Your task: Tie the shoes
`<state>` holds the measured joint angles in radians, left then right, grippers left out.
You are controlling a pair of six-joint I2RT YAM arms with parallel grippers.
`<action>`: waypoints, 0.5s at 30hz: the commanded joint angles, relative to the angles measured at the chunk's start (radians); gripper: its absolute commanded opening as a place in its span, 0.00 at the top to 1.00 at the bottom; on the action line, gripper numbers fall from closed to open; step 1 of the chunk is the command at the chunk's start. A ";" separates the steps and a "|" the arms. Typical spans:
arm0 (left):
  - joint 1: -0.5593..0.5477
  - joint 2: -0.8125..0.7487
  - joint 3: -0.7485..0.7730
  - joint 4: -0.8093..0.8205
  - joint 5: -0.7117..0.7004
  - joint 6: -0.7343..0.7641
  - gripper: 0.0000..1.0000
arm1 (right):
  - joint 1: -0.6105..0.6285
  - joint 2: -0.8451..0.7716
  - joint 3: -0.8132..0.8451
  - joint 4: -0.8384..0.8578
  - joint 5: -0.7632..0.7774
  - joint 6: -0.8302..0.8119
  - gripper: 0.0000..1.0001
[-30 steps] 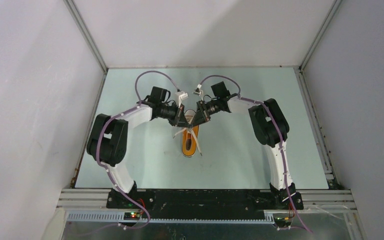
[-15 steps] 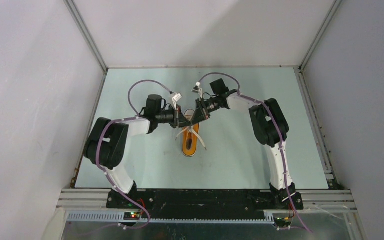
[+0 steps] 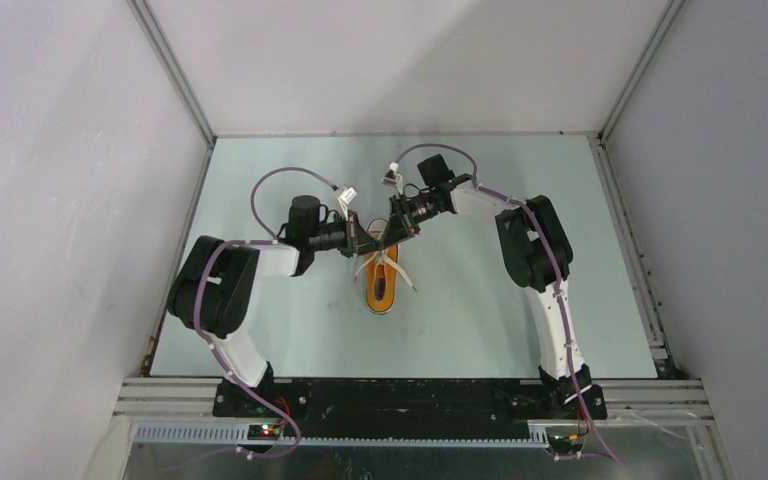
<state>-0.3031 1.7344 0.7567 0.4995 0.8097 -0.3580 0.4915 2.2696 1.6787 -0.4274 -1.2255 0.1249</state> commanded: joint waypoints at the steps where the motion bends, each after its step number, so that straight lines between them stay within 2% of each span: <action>1: -0.006 0.025 -0.022 0.137 -0.042 -0.028 1.00 | 0.031 0.003 0.040 -0.044 -0.011 -0.012 0.97; 4: -0.006 0.045 -0.042 0.240 -0.017 -0.057 1.00 | 0.032 -0.008 0.033 -0.089 0.030 -0.051 0.89; 6: -0.006 0.049 -0.063 0.280 -0.006 -0.065 1.00 | 0.020 -0.032 0.020 -0.117 0.040 -0.081 0.80; 8: -0.006 0.051 -0.081 0.316 0.002 -0.068 1.00 | -0.001 -0.067 0.003 -0.146 0.048 -0.114 0.71; 10: -0.006 0.053 -0.091 0.345 0.005 -0.068 1.00 | -0.032 -0.108 -0.018 -0.184 0.061 -0.151 0.57; 12: -0.007 0.059 -0.086 0.358 0.009 -0.066 1.00 | -0.061 -0.136 -0.030 -0.235 0.058 -0.183 0.51; 15: -0.007 0.063 -0.076 0.359 0.010 -0.063 1.00 | -0.104 -0.160 -0.051 -0.269 0.053 -0.198 0.50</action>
<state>-0.3058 1.7912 0.6666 0.7765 0.8146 -0.4194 0.4488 2.2002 1.6432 -0.6140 -1.1721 -0.0090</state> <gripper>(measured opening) 0.006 0.492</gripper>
